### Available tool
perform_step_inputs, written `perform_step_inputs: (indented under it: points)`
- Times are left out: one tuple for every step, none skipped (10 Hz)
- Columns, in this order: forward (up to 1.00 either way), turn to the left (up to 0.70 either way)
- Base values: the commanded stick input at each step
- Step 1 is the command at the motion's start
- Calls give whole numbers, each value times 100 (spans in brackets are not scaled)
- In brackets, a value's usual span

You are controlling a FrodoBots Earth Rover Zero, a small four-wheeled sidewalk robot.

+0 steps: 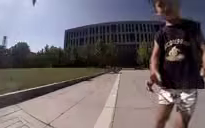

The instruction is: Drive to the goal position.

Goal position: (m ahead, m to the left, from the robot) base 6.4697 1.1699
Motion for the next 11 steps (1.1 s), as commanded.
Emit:
perform_step_inputs:
  points:
    - [66, 2]
    - [63, 2]
    - [50, 2]
    - [37, 1]
    - [24, 1]
    - [11, 1]
    - [5, 1]
    - [-12, 1]
    - [-29, 1]
    - [-46, 2]
    - [-64, 2]
